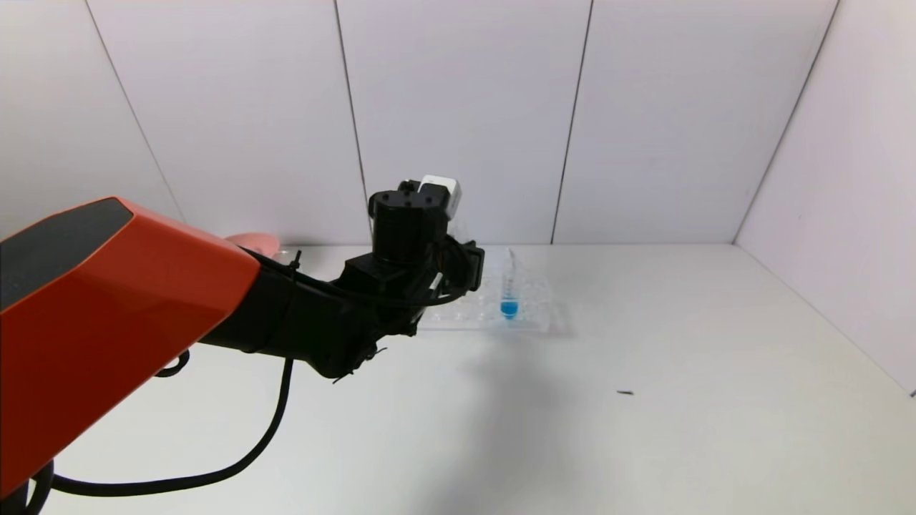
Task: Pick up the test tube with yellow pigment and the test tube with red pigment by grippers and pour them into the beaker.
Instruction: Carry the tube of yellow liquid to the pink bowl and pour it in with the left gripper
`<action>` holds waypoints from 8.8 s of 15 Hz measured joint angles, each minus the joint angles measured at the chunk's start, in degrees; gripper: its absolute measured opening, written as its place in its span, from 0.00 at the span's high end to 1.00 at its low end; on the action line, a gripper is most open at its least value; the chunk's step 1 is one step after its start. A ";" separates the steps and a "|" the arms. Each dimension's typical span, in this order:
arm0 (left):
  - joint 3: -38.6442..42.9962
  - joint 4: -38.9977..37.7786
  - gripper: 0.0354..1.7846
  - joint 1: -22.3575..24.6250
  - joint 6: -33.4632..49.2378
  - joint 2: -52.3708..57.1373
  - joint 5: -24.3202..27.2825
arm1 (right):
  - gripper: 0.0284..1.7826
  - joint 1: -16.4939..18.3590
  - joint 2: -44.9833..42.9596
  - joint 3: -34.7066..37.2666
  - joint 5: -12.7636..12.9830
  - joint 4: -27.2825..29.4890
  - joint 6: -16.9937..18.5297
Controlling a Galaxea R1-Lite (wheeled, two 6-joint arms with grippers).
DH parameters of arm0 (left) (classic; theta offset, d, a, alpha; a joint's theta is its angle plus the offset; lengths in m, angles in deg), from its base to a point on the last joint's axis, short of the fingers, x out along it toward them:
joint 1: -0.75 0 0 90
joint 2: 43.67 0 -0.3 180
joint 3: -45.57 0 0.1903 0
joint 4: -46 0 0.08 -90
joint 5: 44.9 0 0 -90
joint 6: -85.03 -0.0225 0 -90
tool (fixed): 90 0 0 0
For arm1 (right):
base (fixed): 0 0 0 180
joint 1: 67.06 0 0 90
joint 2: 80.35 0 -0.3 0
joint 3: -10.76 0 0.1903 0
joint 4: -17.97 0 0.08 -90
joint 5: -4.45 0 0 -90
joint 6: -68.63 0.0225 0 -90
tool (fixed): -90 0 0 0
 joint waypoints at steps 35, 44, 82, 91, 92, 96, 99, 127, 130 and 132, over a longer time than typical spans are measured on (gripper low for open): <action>2.10 22.69 0.77 29.61 -6.99 28.10 17.47 | 0.05 0.00 0.00 0.00 0.00 0.00 -0.02; 1.83 22.80 0.77 41.86 -6.88 26.75 26.78 | 0.05 0.00 0.00 0.00 0.00 0.00 0.00; 11.95 7.75 0.77 47.51 -7.31 16.87 30.28 | 0.05 0.00 0.00 0.00 0.00 0.00 -0.02; 12.57 6.90 0.77 47.68 -9.00 15.38 30.04 | 0.05 0.00 0.00 0.00 0.00 0.00 0.00; 12.57 6.90 0.77 47.68 -9.58 15.21 29.99 | 0.05 0.02 0.00 0.00 0.00 0.00 -0.02; 11.84 6.92 0.77 48.09 -10.22 14.03 29.99 | 0.05 0.00 0.00 0.00 0.00 0.00 -0.02; 11.86 7.12 0.77 48.20 -11.40 13.37 30.12 | 0.05 0.00 0.00 0.00 0.00 0.00 0.00; -0.29 36.23 0.77 49.84 -44.36 12.08 34.29 | 0.05 0.00 0.00 0.00 0.00 0.00 0.00; -3.11 41.47 0.77 50.08 -48.23 12.04 34.40 | 0.05 0.00 0.00 0.00 -0.02 0.00 0.00; -5.42 45.56 0.77 50.26 -50.15 11.97 34.40 | 0.05 0.00 0.00 0.00 0.00 0.00 0.00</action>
